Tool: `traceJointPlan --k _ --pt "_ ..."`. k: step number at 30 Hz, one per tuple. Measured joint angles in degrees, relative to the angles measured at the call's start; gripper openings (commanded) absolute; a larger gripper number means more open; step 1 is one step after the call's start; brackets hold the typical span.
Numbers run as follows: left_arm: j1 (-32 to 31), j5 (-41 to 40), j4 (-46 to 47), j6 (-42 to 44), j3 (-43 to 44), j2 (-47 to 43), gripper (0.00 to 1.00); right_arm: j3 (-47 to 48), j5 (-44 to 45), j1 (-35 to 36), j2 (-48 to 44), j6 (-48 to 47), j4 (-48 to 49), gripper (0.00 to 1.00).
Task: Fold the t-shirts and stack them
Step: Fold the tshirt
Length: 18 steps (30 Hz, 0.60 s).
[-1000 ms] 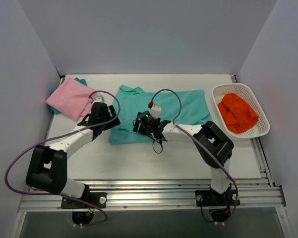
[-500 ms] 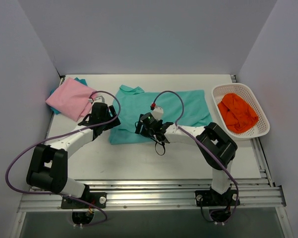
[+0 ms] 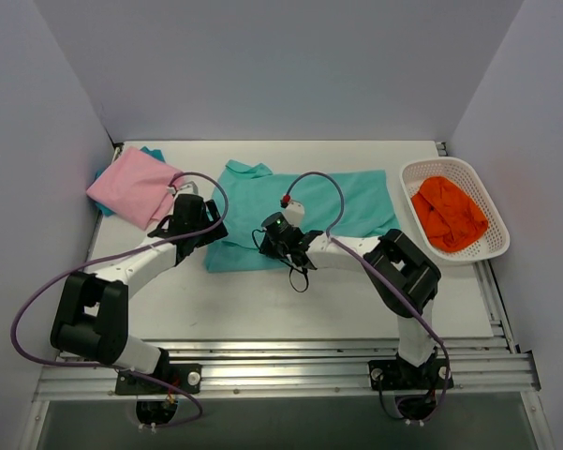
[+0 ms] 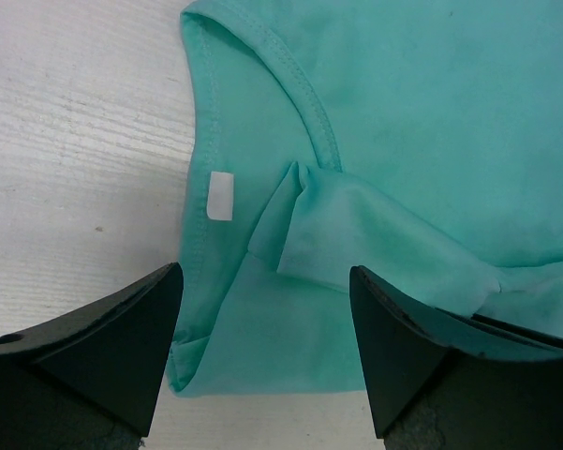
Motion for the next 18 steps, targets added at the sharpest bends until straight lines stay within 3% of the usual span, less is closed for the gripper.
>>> traceJointPlan --k 3,18 --pt "0.0 0.0 0.0 0.0 0.0 0.3 0.80 0.0 -0.1 0.0 0.0 0.1 0.0 0.00" --pt "0.0 0.0 0.2 0.4 0.0 1.0 0.80 6.7 -0.2 -3.7 0.4 -1.9 -2.6 0.00"
